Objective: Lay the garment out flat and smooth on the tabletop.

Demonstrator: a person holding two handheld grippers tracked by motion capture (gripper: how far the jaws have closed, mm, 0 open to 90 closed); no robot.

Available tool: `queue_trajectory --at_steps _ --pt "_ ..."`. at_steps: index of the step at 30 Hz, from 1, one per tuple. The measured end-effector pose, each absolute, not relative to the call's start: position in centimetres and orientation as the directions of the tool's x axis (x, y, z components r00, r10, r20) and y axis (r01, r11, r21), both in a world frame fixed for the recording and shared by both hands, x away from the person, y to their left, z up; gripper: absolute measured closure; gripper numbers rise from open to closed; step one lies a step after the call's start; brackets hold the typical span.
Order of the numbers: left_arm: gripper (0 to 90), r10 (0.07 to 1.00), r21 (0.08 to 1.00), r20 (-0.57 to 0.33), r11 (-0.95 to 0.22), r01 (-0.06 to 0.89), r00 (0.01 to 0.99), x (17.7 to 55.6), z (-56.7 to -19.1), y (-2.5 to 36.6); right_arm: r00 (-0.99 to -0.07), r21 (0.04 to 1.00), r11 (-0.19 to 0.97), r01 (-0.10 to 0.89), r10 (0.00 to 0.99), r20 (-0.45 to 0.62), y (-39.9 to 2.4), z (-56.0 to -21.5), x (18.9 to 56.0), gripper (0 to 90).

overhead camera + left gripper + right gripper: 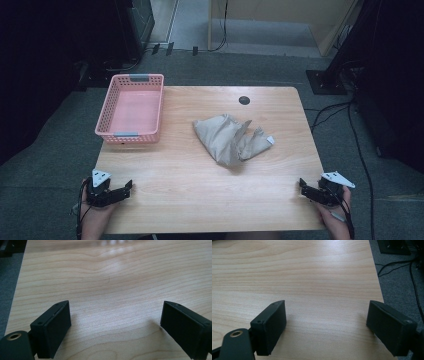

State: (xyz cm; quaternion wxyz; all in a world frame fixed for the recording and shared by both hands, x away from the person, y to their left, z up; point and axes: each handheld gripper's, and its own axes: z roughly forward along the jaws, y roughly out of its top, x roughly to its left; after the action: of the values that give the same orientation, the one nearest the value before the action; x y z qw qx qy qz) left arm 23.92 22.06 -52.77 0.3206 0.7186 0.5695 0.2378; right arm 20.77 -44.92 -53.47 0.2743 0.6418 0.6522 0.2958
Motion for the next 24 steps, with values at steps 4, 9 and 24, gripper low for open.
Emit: queue_trajectory --at_steps 4,9,24 --pt "9.8 0.971 0.731 -0.021 -0.147 0.666 0.238 23.9 -52.8 22.0 -0.025 0.738 0.001 0.675 0.999 0.022 -44.9 -53.5 20.8 16.3" --pt "9.8 0.972 0.731 -0.017 -0.149 0.666 0.236 23.9 -52.8 22.0 0.004 0.737 -0.019 0.676 1.000 0.022 -44.6 -53.5 20.9 16.2" --pt "9.8 0.971 0.727 -0.001 -0.162 0.668 0.238 23.9 -52.8 21.8 -0.048 0.786 -0.028 0.618 0.996 0.073 -42.7 -50.8 21.2 17.1"
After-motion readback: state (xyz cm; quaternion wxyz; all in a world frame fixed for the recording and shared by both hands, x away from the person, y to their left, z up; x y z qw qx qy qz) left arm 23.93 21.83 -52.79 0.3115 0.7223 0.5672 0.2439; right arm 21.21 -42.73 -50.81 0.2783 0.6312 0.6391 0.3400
